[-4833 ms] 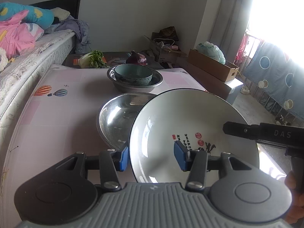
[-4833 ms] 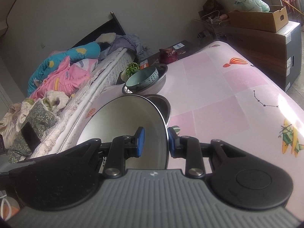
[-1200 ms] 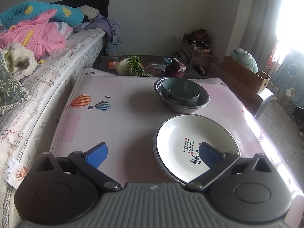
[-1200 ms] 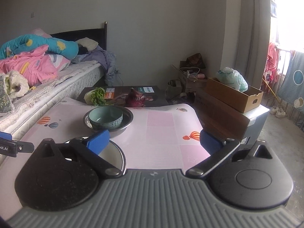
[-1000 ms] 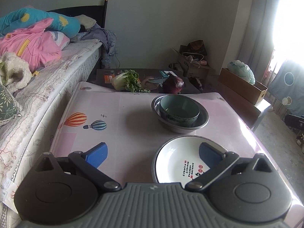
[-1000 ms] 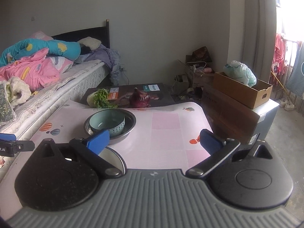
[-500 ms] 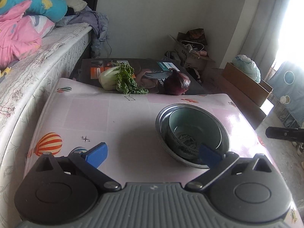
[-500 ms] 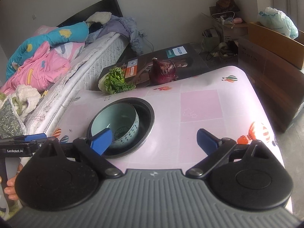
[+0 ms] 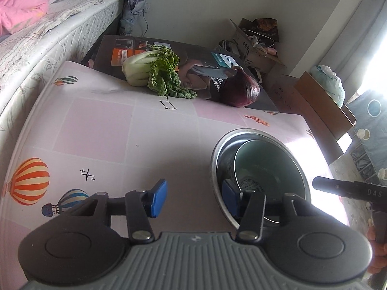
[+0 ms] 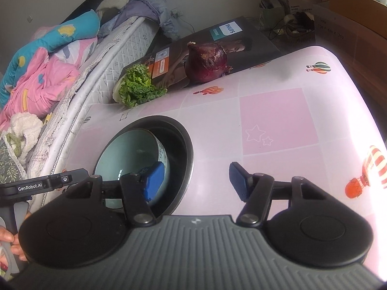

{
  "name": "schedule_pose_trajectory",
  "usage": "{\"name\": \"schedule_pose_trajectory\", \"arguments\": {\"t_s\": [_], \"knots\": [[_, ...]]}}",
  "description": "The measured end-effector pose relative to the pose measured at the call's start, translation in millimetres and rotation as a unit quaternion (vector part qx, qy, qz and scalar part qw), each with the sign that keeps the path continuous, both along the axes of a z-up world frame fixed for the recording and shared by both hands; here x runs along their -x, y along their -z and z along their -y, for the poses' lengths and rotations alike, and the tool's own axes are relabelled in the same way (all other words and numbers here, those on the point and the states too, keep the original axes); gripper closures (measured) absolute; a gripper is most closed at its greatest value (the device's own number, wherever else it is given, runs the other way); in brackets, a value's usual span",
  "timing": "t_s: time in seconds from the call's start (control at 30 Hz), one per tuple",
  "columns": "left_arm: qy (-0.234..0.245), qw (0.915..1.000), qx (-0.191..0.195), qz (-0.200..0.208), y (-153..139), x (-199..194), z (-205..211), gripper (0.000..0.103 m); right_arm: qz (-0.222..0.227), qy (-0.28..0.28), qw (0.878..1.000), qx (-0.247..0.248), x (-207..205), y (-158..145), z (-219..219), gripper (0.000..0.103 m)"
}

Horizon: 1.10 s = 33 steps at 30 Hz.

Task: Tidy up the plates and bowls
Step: 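Close both grippers on the rim of the small steel bowl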

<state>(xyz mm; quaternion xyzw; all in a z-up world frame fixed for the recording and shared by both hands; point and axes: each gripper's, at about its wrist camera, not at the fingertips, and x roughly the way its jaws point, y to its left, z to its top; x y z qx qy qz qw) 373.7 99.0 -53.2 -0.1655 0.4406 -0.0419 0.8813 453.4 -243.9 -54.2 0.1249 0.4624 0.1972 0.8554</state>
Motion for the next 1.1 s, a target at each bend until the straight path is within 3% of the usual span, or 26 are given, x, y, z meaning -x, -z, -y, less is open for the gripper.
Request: {"name": "schedule_pose_trajectory", "arguments": {"t_s": [0.03,0.17,0.5,0.8,0.97,1.1], "knots": [[0.0,1.0,0.0,-0.004,1.6,-2.3,-0.2,0.061,-0.004,-0.001,1.0,0.0,-2.2,2.8,-1.3,0.049],[-0.001,0.9999,0.01,-0.006,4.6,-10.1,-0.8,0.065,-0.024,-0.001,1.0,-0.008,-11.1,13.9,-3.9,0.057],[-0.004,0.9994,0.029,-0.02,11.0,-18.2,2.3,0.065,-0.067,0.002,0.997,-0.037,-21.9,40.1,-11.1,0.073],[-0.013,0.9982,0.043,-0.04,22.1,-26.5,3.4,0.063,-0.07,-0.005,0.997,-0.044,-24.4,42.4,-21.9,0.081],[-0.016,0.9972,0.056,-0.048,27.9,-30.1,4.3,0.067,-0.072,-0.004,0.996,-0.057,-26.1,46.5,-22.6,0.09],[-0.02,0.9968,0.061,-0.048,30.0,-30.1,3.8,0.067,-0.069,0.0,0.995,-0.066,-25.3,48.0,-21.1,0.09]]}}
